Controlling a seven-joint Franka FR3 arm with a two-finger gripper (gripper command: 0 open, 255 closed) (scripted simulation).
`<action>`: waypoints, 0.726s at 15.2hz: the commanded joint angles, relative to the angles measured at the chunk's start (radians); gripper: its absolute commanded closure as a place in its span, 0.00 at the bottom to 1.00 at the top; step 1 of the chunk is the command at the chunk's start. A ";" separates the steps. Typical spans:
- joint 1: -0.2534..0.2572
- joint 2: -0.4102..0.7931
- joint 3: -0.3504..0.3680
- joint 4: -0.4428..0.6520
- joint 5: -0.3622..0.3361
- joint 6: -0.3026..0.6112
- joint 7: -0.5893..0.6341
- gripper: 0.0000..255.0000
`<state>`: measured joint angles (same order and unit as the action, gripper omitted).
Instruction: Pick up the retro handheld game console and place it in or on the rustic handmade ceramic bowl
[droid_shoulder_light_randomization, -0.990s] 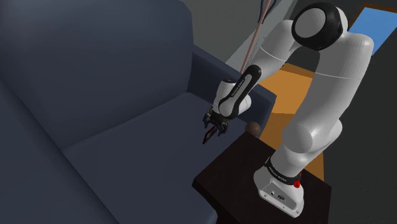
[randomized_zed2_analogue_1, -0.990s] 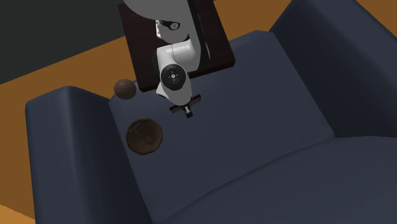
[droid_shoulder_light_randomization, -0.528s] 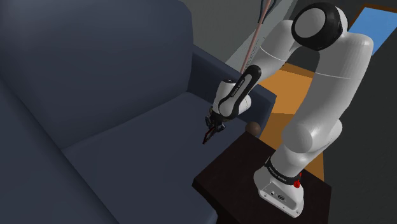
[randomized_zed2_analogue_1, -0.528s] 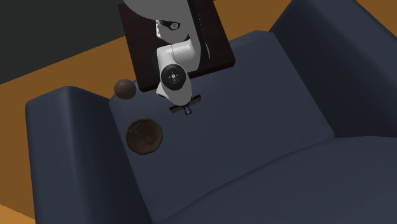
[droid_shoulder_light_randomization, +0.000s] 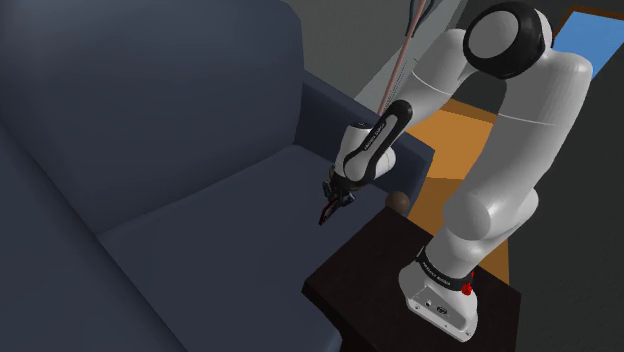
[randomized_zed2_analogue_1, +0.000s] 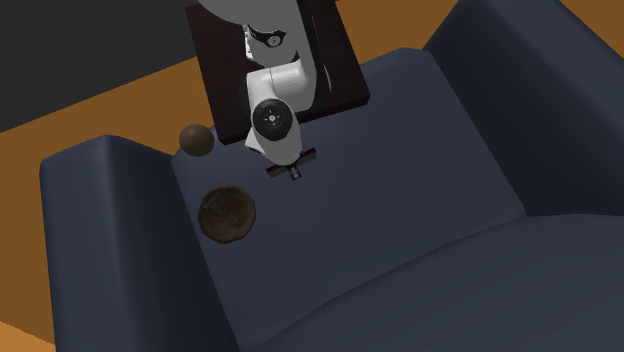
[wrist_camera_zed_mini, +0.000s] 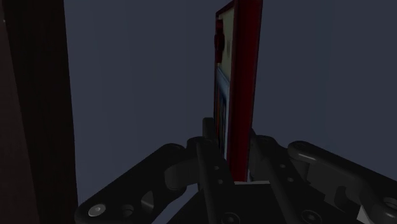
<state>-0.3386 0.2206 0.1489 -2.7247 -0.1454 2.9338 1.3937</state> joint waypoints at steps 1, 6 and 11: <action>-0.015 -0.032 0.018 -0.007 0.021 -0.026 -0.018 1.00; -0.039 -0.128 0.059 -0.021 0.092 -0.105 -0.069 1.00; -0.041 -0.220 0.074 -0.026 0.152 -0.190 -0.112 1.00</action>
<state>-0.3789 0.0162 0.2215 -2.7524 -0.0031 2.7617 1.2898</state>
